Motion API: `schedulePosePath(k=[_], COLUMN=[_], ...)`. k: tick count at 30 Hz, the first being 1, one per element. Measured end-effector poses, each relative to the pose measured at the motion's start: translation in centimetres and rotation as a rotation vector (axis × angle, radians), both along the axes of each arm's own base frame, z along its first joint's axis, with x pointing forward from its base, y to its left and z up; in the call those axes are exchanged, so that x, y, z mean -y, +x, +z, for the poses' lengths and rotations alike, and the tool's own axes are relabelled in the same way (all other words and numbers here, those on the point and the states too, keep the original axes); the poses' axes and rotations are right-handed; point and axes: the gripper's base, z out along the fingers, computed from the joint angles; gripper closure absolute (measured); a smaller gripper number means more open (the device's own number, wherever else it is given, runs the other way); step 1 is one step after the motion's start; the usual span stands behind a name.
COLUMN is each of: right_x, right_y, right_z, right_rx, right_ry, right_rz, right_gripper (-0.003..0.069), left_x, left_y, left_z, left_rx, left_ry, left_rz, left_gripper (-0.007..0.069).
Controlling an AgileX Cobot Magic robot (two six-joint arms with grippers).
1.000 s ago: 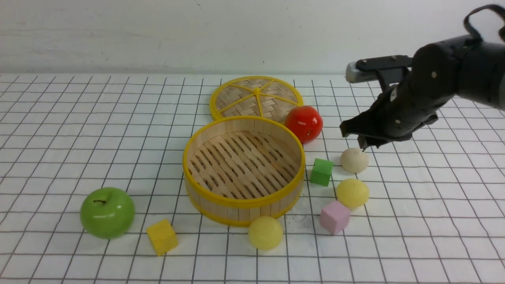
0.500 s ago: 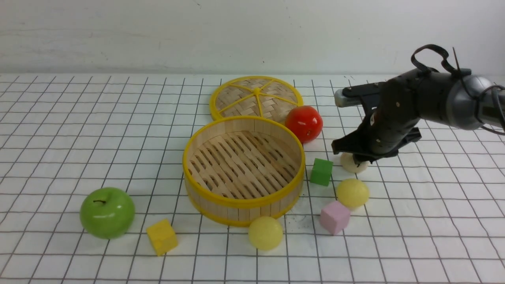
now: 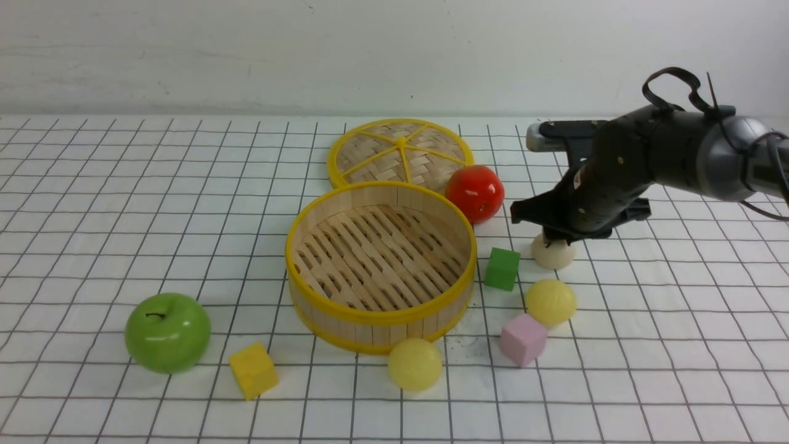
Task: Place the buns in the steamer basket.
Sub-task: Use the right arm to grab a steamed stuffed bun
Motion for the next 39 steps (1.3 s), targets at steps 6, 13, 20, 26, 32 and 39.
schedulePosePath(k=[6,13,20,26,32,39], right_x=[0.0,0.2,0.7,0.9,1.3,1.2], right_y=[0.5,0.4,0.4,0.4,0.5,-0.1], right_z=[-0.1,-1.3,-1.5,-1.5,-1.2,1.9], right_rx=[0.046,0.0,-0.031,-0.047,-0.053,0.008], right_ry=[-0.018,-0.046,-0.018,0.032,0.083,0.124], right_rz=[0.022,0.022,-0.005,-0.011,-0.045,-0.045], right_gripper=[0.0418,0.0418,0.051,0.0659,0.0658,0.0658], left_x=[0.0,0.0,0.0,0.0,0.0,0.0], left_y=[0.0,0.0,0.0,0.0,0.0,0.0], left_z=[0.0,0.0,0.0,0.0,0.0,0.0], left_rx=[0.0,0.0,0.0,0.0,0.0,0.0], left_ry=[0.0,0.0,0.0,0.0,0.0,0.0], left_rz=[0.0,0.0,0.0,0.0,0.0,0.0], left_gripper=[0.0387,0.0387,0.0387,0.0387,0.0387,0.0387])
